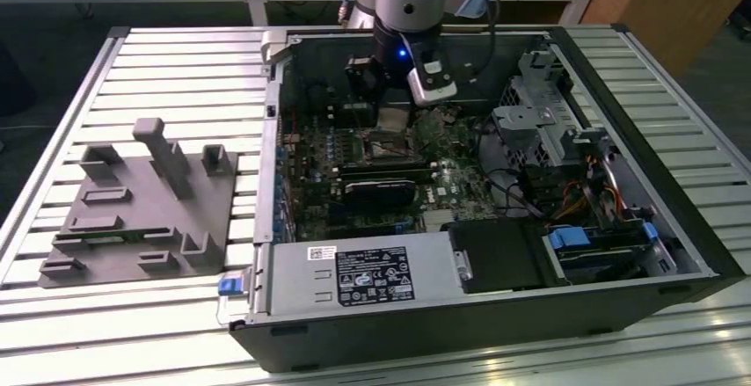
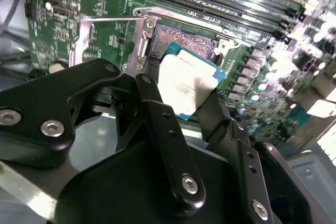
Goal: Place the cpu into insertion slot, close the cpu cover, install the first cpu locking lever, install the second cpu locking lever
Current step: 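Place the cpu into insertion slot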
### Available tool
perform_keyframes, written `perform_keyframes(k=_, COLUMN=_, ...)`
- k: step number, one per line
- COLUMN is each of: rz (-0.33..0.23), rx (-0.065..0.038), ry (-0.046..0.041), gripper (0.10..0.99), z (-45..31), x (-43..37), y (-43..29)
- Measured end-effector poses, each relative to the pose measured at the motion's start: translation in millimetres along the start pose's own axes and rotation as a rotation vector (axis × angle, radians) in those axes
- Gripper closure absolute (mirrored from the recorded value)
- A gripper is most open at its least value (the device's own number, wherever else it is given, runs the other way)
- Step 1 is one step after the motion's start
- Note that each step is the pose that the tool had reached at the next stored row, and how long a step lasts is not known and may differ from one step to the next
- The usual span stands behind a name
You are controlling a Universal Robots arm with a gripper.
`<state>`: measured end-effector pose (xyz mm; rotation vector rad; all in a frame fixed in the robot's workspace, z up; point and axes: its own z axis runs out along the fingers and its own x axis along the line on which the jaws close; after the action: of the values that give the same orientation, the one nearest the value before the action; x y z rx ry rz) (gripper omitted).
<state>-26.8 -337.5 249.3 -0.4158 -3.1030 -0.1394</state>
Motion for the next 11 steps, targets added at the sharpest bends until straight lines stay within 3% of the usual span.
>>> perform_keyframes(k=11, rz=0.198, rx=-0.004, ry=-0.0173, gripper=0.549, z=1.2, x=0.0, y=-0.1)
